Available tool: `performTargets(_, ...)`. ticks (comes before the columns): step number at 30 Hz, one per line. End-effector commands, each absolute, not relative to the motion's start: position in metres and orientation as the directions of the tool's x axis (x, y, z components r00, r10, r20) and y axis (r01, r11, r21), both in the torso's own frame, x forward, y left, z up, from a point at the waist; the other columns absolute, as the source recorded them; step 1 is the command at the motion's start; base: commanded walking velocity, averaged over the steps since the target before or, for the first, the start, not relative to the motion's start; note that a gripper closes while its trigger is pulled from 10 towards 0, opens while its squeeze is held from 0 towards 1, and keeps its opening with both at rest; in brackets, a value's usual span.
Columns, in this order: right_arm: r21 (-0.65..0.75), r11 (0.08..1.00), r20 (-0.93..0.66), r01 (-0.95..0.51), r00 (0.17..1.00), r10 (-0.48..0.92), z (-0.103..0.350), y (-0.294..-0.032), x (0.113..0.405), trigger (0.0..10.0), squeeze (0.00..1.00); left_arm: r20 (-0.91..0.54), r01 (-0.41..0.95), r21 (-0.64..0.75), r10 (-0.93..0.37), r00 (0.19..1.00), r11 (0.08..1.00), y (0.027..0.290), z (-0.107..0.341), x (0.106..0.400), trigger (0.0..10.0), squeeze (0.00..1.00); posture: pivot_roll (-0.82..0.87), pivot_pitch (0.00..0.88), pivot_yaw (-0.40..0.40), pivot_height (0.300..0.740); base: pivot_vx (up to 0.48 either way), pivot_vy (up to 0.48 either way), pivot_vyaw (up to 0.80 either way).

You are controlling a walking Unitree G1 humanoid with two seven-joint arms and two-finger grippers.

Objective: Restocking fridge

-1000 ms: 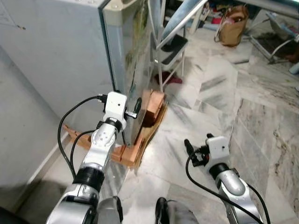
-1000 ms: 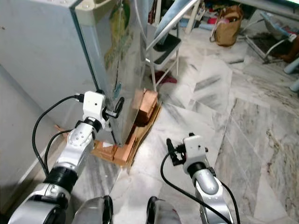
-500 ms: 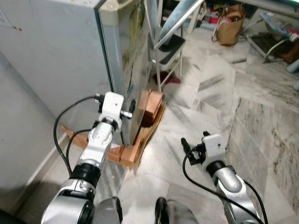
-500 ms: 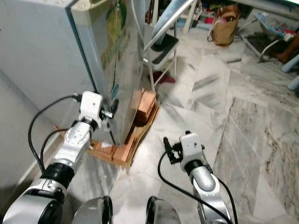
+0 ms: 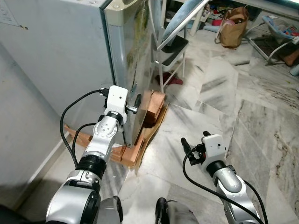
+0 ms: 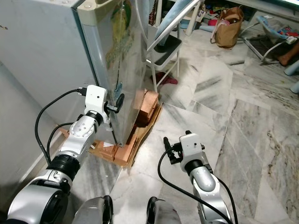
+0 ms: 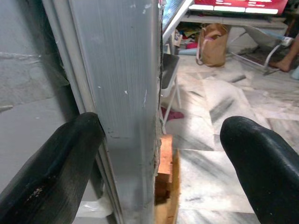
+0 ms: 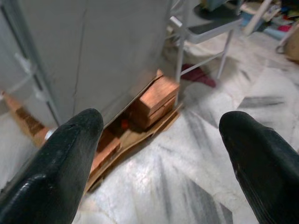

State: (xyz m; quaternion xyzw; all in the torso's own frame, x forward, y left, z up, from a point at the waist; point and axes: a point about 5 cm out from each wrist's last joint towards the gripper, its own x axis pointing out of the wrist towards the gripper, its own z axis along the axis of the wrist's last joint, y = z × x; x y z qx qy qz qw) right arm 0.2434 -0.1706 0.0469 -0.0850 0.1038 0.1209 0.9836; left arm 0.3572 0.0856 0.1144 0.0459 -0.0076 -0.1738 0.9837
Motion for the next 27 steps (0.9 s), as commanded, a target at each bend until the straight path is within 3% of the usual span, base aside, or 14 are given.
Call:
performTargets(1,-0.145,0.951,-0.276,-0.274,0.934,0.227,0.038,-0.17,0.24,10.0,0.0,0.055,0.482,0.128,-0.492,0.869,0.867,0.046,0.137,0.359,10.0,0.0,0.02,0.136,-0.045,0.74,0.0,0.0,0.0)
performTargets(2,-0.143,0.948,-0.291,-0.284,0.928,0.234,0.036,-0.169,0.239,10.0,0.0,0.078,0.555,0.135,-0.567,0.82,0.821,0.022,0.147,0.355,10.0,0.0,0.02,0.133,-0.042,0.74,0.0,0.0,0.0)
performTargets(3,-0.143,0.948,-0.291,-0.284,0.928,0.234,0.036,-0.169,0.239,10.0,0.0,0.078,0.555,0.135,-0.567,0.82,0.821,0.022,0.147,0.355,10.0,0.0,0.02,0.133,-0.042,0.74,0.0,0.0,0.0)
performTargets(4,-0.142,0.946,-0.298,-0.29,0.924,0.239,0.035,-0.168,0.239,10.0,0.0,0.099,0.626,0.142,-0.64,0.762,0.767,-0.001,0.156,0.349,10.0,0.0,0.02,0.13,-0.04,0.74,0.0,0.0,0.0)
performTargets(7,-0.141,0.945,-0.303,-0.294,0.922,0.242,0.034,-0.166,0.24,10.0,0.0,0.137,0.733,0.136,-0.746,0.652,0.666,-0.038,0.17,0.334,10.0,0.0,0.02,0.127,-0.038,0.74,0.0,0.0,0.0)
performTargets(8,-0.138,0.944,-0.314,-0.3,0.917,0.246,0.032,-0.165,0.24,10.0,0.0,0.16,0.803,0.032,-0.796,0.583,0.595,-0.063,0.181,0.321,10.0,0.0,0.01,0.126,-0.034,0.74,0.0,0.0,0.0)
performTargets(9,-0.138,0.944,-0.314,-0.3,0.917,0.246,0.032,-0.165,0.24,10.0,0.0,0.16,0.803,0.032,-0.796,0.583,0.595,-0.063,0.181,0.321,10.0,0.0,0.01,0.126,-0.034,0.74,0.0,0.0,0.0)
performTargets(11,-0.138,0.943,-0.314,-0.302,0.917,0.247,0.031,-0.164,0.241,10.0,0.0,0.25,0.882,0.084,-0.866,0.432,0.464,-0.095,0.209,0.299,10.0,0.0,0.01,0.124,-0.031,0.74,0.0,0.0,0.0)
performTargets(12,-0.137,0.944,-0.314,-0.301,0.917,0.247,0.031,-0.163,0.241,10.0,0.0,0.263,0.883,0.071,-0.863,0.432,0.464,-0.098,0.214,0.298,10.0,0.0,0.01,0.124,-0.028,0.74,0.0,0.0,0.0)
performTargets(15,-0.133,0.945,-0.314,-0.299,0.917,0.246,0.031,-0.162,0.241,10.0,0.0,0.265,0.85,0.086,-0.834,0.484,0.52,-0.091,0.215,0.309,10.0,0.0,0.01,0.123,-0.026,0.74,0.0,0.0,0.0)
performTargets(18,-0.128,0.946,-0.315,-0.298,0.917,0.246,0.03,-0.161,0.242,10.0,0.0,0.233,0.774,0.081,-0.767,0.598,0.628,-0.062,0.205,0.33,10.0,0.0,0.02,0.122,-0.024,0.74,0.0,0.0,0.0)
performTargets(23,-0.119,0.946,-0.311,-0.303,0.916,0.254,0.03,-0.159,0.243,10.0,0.0,0.194,0.707,0.121,-0.715,0.671,0.696,-0.031,0.195,0.343,10.0,0.0,0.03,0.119,-0.022,0.74,0.0,0.0,0.0)
performTargets(24,-0.109,0.943,-0.287,-0.314,0.918,0.273,0.032,-0.156,0.243,10.0,0.0,0.171,0.657,0.133,-0.67,0.722,0.742,-0.006,0.182,0.348,10.0,0.0,0.03,0.114,-0.021,0.74,0.0,0.0,0.0)
performTargets(27,-0.109,0.943,-0.252,-0.314,0.926,0.279,0.036,-0.154,0.244,10.0,0.0,0.125,0.581,0.117,-0.592,0.796,0.806,0.033,0.158,0.35,10.0,0.0,0.04,0.112,-0.022,0.74,0.0,0.0,0.0)
